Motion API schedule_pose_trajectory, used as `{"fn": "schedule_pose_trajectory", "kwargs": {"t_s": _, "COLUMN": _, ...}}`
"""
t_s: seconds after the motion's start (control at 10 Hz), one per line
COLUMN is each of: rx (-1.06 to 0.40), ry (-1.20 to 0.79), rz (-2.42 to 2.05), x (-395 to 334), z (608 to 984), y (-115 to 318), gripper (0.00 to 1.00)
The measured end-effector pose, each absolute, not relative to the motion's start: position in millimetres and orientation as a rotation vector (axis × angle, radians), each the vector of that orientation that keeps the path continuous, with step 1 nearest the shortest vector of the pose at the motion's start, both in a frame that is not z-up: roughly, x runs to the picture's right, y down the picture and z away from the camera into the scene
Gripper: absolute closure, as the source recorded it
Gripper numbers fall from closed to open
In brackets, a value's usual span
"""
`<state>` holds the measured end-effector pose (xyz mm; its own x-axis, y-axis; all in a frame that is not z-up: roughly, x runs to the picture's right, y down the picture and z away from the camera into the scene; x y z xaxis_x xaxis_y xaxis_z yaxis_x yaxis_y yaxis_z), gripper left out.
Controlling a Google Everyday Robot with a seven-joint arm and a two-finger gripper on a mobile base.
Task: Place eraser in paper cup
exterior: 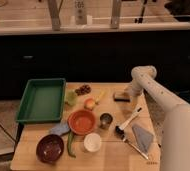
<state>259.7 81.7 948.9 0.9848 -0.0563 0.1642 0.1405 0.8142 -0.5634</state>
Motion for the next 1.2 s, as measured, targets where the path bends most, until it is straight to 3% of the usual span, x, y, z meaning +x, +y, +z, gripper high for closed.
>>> {"fn": "schedule_pose_trajectory", "kwargs": {"t_s": 1.2, "rx": -0.622, "ry": -0.153, "rz": -0.184, "x": 245.3, "z": 960.5, "y": 86.4, "gripper": 0.2}}
